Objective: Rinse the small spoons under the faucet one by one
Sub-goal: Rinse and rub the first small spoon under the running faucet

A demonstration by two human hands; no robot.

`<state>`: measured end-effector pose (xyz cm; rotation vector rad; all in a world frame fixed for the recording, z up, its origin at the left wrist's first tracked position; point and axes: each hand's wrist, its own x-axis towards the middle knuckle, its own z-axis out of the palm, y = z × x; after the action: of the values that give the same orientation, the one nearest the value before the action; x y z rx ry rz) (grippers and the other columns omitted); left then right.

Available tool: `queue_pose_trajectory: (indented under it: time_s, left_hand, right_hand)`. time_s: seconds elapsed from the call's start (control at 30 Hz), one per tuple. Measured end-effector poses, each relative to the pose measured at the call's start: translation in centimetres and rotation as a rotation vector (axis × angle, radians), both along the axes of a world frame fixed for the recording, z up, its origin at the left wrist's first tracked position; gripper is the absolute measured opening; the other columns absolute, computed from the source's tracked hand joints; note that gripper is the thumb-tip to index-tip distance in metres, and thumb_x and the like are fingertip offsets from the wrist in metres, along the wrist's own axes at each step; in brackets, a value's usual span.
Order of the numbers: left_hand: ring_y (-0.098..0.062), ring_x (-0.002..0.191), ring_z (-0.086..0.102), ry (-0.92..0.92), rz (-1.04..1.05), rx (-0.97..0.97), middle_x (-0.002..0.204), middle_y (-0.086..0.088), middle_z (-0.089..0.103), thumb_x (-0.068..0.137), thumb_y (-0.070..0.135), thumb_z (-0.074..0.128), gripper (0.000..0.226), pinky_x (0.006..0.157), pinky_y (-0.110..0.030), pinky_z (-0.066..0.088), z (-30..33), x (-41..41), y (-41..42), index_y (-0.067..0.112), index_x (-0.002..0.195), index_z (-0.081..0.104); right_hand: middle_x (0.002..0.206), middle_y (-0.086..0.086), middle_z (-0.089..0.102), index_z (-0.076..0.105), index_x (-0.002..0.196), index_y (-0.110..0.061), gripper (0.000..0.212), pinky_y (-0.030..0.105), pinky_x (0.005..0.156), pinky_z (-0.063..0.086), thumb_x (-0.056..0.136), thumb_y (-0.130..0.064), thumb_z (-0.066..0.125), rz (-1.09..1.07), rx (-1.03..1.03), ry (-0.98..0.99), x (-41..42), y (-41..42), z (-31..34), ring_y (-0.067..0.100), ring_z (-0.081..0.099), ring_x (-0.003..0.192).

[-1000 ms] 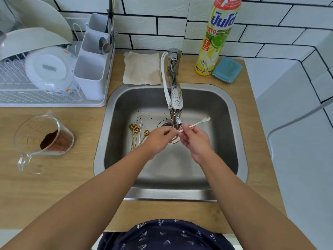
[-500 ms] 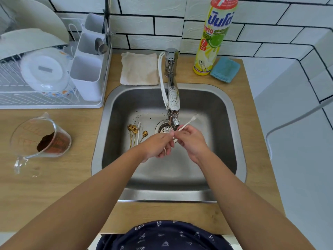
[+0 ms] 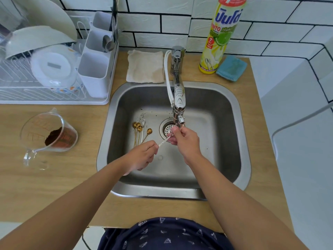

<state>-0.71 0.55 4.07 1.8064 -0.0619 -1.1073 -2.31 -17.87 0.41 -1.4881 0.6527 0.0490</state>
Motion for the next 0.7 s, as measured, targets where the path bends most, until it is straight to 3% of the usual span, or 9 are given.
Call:
queue_pose_trajectory:
  time_s: [0.1, 0.23, 0.33, 0.47, 0.63, 0.7]
  left_hand:
    - [-0.007, 0.044, 0.026, 0.005, 0.001, 0.004, 0.061, 0.001, 0.035, 0.109, 0.026, 0.037, 0.025, 0.041, -0.023, 0.016, -0.1, -0.1, 0.1, 0.013, 0.091, 0.048]
    - [-0.004, 0.044, 0.029, -0.017, -0.035, 0.017, 0.058, 0.007, 0.039, 0.109, 0.03, 0.039, 0.026, 0.04, -0.022, 0.019, -0.2, 0.3, 0.1, 0.014, 0.091, 0.049]
    - [-0.007, 0.047, 0.026, -0.017, -0.055, 0.052, 0.059, 0.006, 0.038, 0.107, 0.036, 0.04, 0.029, 0.041, -0.023, 0.019, -0.3, 0.7, -0.3, 0.017, 0.089, 0.05]
    - [-0.009, 0.046, 0.026, -0.001, -0.067, 0.106, 0.06, 0.004, 0.04, 0.106, 0.041, 0.039, 0.032, 0.042, -0.024, 0.02, -0.6, 0.9, -0.2, 0.017, 0.087, 0.049]
    - [-0.012, 0.047, 0.021, 0.062, -0.054, 0.082, 0.059, 0.001, 0.037, 0.105, 0.044, 0.037, 0.038, 0.045, -0.027, 0.018, -0.5, 0.6, -0.4, 0.017, 0.078, 0.042]
    - [-0.016, 0.049, 0.016, 0.156, -0.008, 0.008, 0.058, 0.0, 0.032, 0.105, 0.048, 0.037, 0.043, 0.046, -0.028, 0.013, -0.4, 0.7, -0.4, 0.021, 0.071, 0.039]
  right_hand:
    - [0.083, -0.007, 0.079, 0.073, 0.093, -0.026, 0.017, 0.025, 0.072, 0.058, 0.102, -0.018, 0.061, 0.081, 0.063, 0.003, -0.1, 0.3, 0.0, 0.007, 0.073, 0.07]
    - [0.076, -0.008, 0.077, 0.074, 0.091, -0.028, 0.007, 0.02, 0.066, 0.053, 0.096, -0.026, 0.07, 0.088, -0.043, -0.001, -0.4, 0.0, 0.1, 0.003, 0.066, 0.064]
    - [0.073, -0.005, 0.078, 0.075, 0.088, -0.026, 0.022, 0.019, 0.067, 0.055, 0.102, -0.034, 0.059, 0.049, -0.089, 0.01, -0.4, -0.2, 0.3, 0.003, 0.066, 0.059]
    - [0.084, -0.005, 0.079, 0.072, 0.092, -0.03, 0.019, 0.021, 0.073, 0.051, 0.103, -0.026, 0.058, 0.146, -0.065, -0.005, -0.8, -0.3, 0.3, 0.003, 0.07, 0.071]
    - [0.091, -0.005, 0.081, 0.074, 0.095, -0.021, 0.021, 0.02, 0.066, 0.049, 0.105, -0.028, 0.057, 0.143, 0.04, 0.009, -0.5, -0.9, 0.7, 0.004, 0.068, 0.068]
    - [0.097, -0.001, 0.081, 0.072, 0.102, -0.018, 0.022, 0.02, 0.068, 0.051, 0.108, -0.024, 0.052, 0.099, 0.239, 0.008, -0.1, -0.8, 1.0, 0.006, 0.066, 0.071]
